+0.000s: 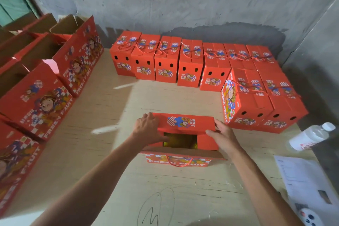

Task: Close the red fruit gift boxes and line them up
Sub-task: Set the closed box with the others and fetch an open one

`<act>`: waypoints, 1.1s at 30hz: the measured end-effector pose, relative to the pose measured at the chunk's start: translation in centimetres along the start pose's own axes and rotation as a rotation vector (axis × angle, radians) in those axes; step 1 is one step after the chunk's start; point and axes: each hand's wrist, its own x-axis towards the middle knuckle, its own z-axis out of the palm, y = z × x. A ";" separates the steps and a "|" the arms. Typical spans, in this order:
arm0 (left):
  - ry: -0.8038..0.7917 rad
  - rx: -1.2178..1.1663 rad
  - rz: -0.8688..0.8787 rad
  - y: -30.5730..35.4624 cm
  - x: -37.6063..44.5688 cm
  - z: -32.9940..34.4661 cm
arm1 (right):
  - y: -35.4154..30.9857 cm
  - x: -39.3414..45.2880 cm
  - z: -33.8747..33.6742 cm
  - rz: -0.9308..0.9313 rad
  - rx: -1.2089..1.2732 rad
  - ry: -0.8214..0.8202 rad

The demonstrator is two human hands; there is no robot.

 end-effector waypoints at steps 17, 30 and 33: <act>0.307 -0.160 -0.044 0.8 -2.2 2.9 | -2.8 -1.4 5.4 0.118 -1.255 0.025; 0.365 -0.332 -0.084 1.2 -2.8 2.9 | -1.2 -3.6 4.1 -0.029 -0.925 0.174; 0.466 -0.526 0.012 0.0 -4.5 3.5 | 0.0 -4.8 2.6 -0.039 -0.716 0.109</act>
